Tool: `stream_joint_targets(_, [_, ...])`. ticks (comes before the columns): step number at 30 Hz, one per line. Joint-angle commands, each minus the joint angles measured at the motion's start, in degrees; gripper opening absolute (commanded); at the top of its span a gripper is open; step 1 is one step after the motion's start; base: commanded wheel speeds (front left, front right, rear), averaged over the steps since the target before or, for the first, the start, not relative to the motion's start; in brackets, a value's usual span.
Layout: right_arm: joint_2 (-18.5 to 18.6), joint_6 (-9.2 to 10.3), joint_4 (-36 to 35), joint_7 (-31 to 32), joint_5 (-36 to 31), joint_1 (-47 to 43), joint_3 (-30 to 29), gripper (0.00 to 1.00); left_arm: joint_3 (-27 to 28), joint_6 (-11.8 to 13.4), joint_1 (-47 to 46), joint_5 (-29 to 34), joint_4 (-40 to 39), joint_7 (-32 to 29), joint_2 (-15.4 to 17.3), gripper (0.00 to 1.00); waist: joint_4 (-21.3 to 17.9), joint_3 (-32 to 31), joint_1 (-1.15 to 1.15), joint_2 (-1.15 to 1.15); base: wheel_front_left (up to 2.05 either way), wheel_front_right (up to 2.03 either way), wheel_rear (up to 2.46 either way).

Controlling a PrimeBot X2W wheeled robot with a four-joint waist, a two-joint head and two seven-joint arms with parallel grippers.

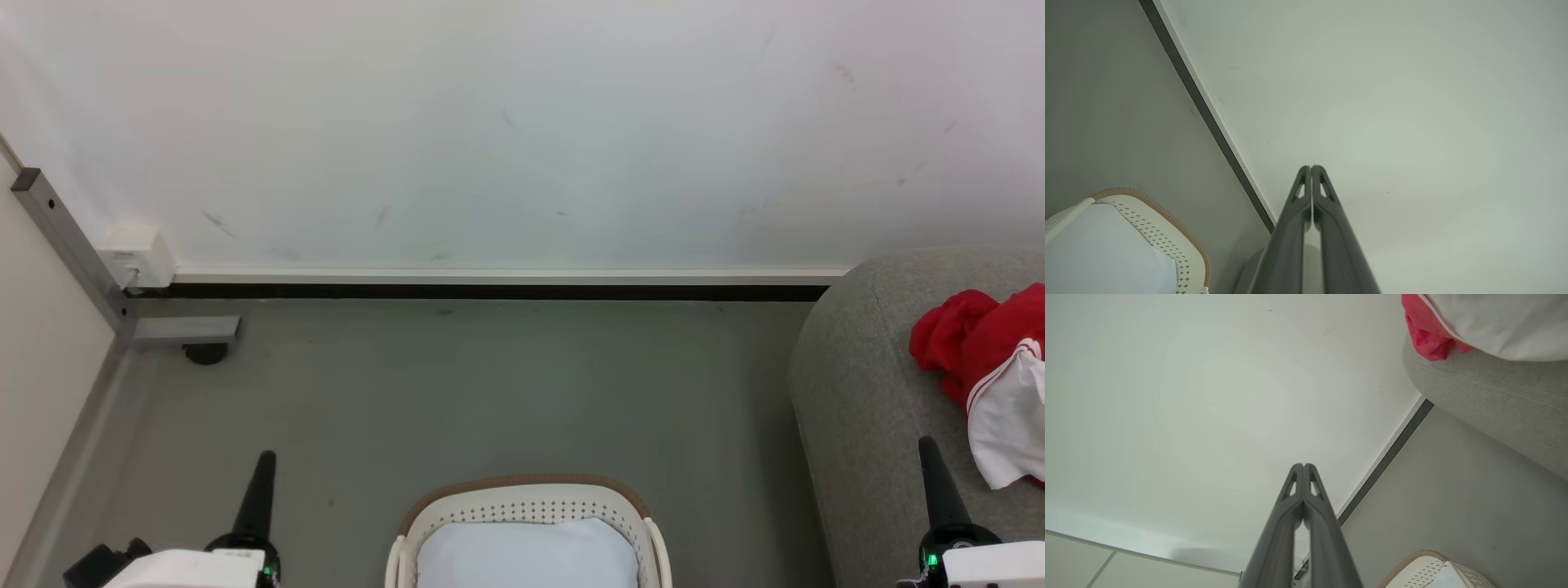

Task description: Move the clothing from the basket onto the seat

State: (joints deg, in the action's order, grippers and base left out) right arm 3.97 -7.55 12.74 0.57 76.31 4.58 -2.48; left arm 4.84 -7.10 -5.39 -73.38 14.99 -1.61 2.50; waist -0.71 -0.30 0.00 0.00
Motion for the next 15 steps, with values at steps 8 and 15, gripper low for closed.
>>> stream_joint_targets(8, [0.1,0.08,0.14,1.34,4.58,1.36,-1.0,0.0,0.61,-0.34,-0.94,-5.03,-0.6,-1.34,0.51,0.0,0.14,0.09,0.0,0.0,0.0,0.0,0.0])
stream_joint_targets(15, [-0.01,0.09,0.47,2.28,7.35,1.43,-1.49,0.0,0.9,-0.41,-1.02,-8.22,-0.67,-2.18,0.53,0.0,0.26,0.16,0.0,0.0,0.0,0.0,0.0])
